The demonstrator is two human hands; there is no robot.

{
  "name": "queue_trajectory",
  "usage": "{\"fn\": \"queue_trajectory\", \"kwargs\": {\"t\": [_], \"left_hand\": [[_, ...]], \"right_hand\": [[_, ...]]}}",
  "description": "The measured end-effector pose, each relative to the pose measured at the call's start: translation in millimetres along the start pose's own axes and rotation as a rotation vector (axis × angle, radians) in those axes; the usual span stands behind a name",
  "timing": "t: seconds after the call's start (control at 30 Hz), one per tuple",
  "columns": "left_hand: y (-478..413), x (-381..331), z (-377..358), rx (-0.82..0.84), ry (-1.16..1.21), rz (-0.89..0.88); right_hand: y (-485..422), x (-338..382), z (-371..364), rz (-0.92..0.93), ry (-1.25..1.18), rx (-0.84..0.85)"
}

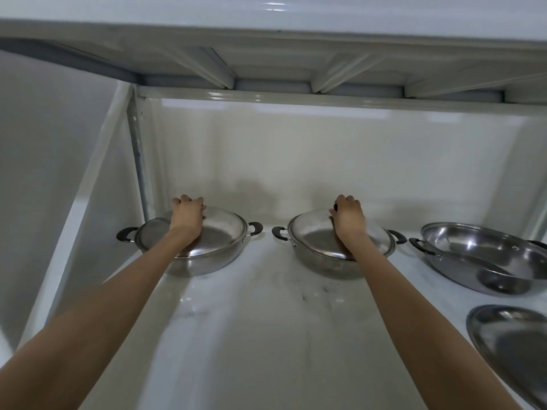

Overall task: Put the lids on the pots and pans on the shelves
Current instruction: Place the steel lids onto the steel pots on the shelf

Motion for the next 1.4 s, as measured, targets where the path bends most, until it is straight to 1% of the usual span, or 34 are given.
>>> {"fn": "queue_trajectory", "kwargs": {"t": [0.17,0.3,0.43,0.57,0.67,0.83,1.03,1.17,1.4], "left_hand": [[3.8,-0.8,0.2,-0.001,0.007,0.025],[9.7,-6.0,8.3,-0.005,-0.007,0.01],[15.3,-14.7,16.8,-0.002,-0.085,0.037],[25.4,-29.2,30.2,0.005,-0.164,0.055],[29.0,-36.3,38.7,0.043,-0.216,0.029],[41.9,-53.8,59.1,0.165,-0.177,0.014],[75.2,-88.8,83.3,0.303,-0.144,-0.041],[105.7,-118.1,96.0,0.332,-0.118,-0.15],[172.2,-182.6,118.9,0.415,-0.048,-0.234]], "right_hand": [[4.9,-1.0,-0.4,0.025,-0.006,-0.004],[10.9,1.8,5.2,0.018,0.052,-0.032],[17.0,8.1,11.5,0.02,0.122,-0.012],[21.9,10.0,19.7,0.033,0.123,0.015],[28.1,12.1,26.1,0.05,0.133,0.024],[43.3,20.5,42.8,0.059,0.145,0.019],[73.9,24.8,65.9,0.067,0.106,0.145],[101.1,18.8,79.6,0.04,0.094,0.221],[154.6,-3.2,113.9,0.034,0.029,0.358]]}}
Point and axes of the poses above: each hand's wrist, its own y-axis away from the middle knuckle, its own z-axis out of the back of the hand, x = y × z, the point moved 3 cm from there along -y, towards the middle knuckle, and after that the axes turned 3 degrees about y, right-handed, at the moved point
